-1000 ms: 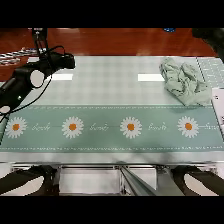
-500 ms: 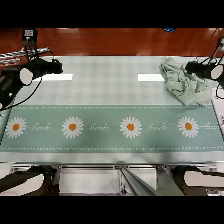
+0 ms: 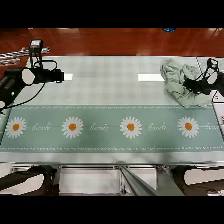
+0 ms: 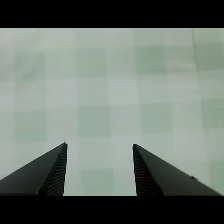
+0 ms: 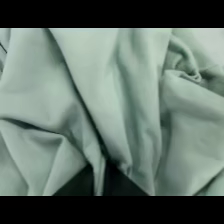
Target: Fold the shirts.
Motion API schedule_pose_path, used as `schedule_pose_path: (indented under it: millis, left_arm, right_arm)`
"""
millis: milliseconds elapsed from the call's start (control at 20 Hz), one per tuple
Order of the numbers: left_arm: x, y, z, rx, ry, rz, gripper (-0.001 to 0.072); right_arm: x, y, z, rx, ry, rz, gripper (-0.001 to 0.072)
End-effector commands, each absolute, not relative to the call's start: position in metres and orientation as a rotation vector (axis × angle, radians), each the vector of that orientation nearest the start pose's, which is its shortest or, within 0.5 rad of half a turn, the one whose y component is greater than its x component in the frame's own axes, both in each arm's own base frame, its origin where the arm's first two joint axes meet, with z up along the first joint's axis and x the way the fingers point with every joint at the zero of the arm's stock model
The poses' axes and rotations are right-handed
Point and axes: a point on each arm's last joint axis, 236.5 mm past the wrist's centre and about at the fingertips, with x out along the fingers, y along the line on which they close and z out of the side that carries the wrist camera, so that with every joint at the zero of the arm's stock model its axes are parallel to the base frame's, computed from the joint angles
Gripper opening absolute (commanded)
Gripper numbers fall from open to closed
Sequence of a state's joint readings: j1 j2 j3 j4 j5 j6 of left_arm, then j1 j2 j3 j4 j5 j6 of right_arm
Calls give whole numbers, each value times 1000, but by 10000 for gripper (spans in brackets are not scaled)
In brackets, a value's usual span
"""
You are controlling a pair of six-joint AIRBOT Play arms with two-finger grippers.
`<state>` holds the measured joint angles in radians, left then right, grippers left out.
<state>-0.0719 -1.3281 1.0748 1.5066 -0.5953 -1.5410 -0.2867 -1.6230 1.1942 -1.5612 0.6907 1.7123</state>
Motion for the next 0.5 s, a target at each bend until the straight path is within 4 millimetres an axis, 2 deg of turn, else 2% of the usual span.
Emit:
schedule_pose_path:
  millis: [0,100,200,250,350,450]
  left_arm:
    - [466,-44,13,-38,902,-93,506]
    - [458,-35,27,-31,948,-83,505]
    - [449,-16,58,34,971,-48,505]
    - [445,-7,78,53,955,-28,505]
    - [438,5,123,35,873,6,505]
    - [425,9,161,-23,788,38,505]
  right_arm:
    - [448,-112,-98,290,1200,-245,23]
    - [454,-93,-78,313,1217,-147,23]
    - [470,-83,-27,293,1148,-68,23]
    - [480,-82,11,289,1070,-56,23]
    - [497,-74,102,294,867,-22,23]
    - [495,-56,199,272,660,50,23]
